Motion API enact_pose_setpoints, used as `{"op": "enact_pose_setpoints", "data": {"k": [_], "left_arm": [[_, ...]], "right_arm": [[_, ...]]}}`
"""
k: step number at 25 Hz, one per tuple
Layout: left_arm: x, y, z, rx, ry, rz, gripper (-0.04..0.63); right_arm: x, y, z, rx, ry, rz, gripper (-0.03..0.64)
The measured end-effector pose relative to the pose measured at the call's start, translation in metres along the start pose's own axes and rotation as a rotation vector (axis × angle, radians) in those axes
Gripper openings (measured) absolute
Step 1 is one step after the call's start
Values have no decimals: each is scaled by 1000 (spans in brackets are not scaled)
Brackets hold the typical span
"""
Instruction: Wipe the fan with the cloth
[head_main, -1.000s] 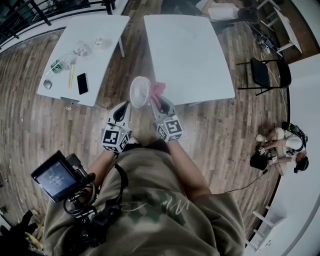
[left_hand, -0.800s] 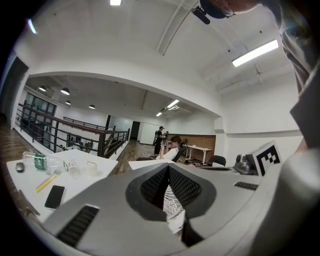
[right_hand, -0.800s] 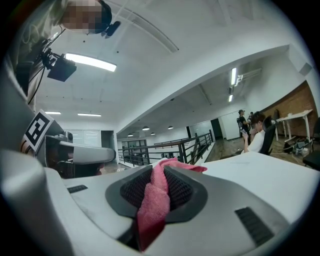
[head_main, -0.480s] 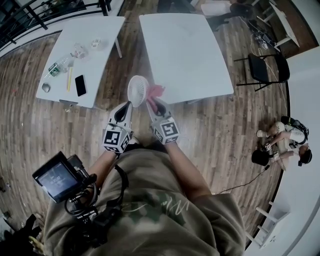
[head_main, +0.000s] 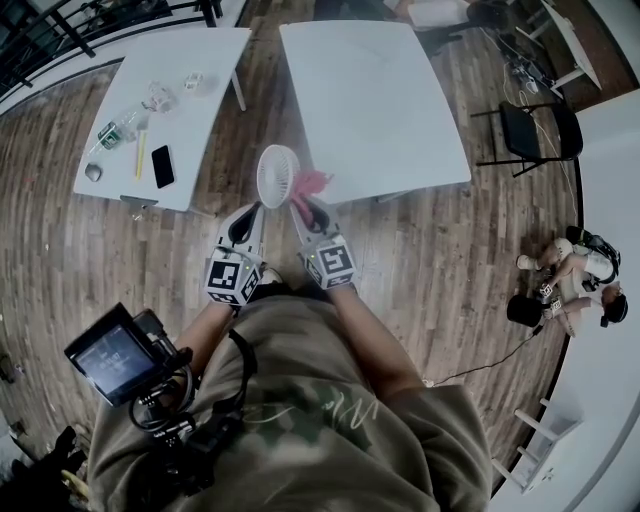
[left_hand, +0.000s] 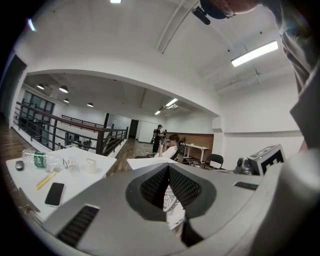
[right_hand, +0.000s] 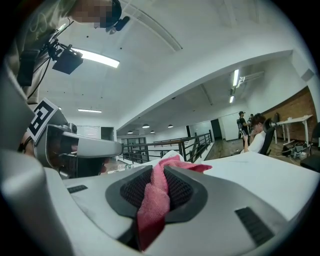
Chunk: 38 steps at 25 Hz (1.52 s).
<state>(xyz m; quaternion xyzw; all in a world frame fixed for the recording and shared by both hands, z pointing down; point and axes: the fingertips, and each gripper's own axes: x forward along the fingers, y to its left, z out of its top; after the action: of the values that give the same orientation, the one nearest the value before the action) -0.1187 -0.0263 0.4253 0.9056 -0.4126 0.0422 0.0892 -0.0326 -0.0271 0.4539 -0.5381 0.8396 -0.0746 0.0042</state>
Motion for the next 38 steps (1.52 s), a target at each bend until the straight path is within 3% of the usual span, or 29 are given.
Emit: {"op": "enact_pose_setpoints", "data": {"k": [11, 29, 38], "left_arm": [[-8, 4, -7, 15, 18, -4, 20], [-20, 10, -14, 13, 26, 9, 20], [-21, 8, -22, 3, 43, 2, 20]], "right_arm": [[-5, 10, -22, 21, 25, -6, 98], [-11, 37, -71, 56, 120, 65, 98], [-42, -1, -59, 153, 75, -73, 98]]}}
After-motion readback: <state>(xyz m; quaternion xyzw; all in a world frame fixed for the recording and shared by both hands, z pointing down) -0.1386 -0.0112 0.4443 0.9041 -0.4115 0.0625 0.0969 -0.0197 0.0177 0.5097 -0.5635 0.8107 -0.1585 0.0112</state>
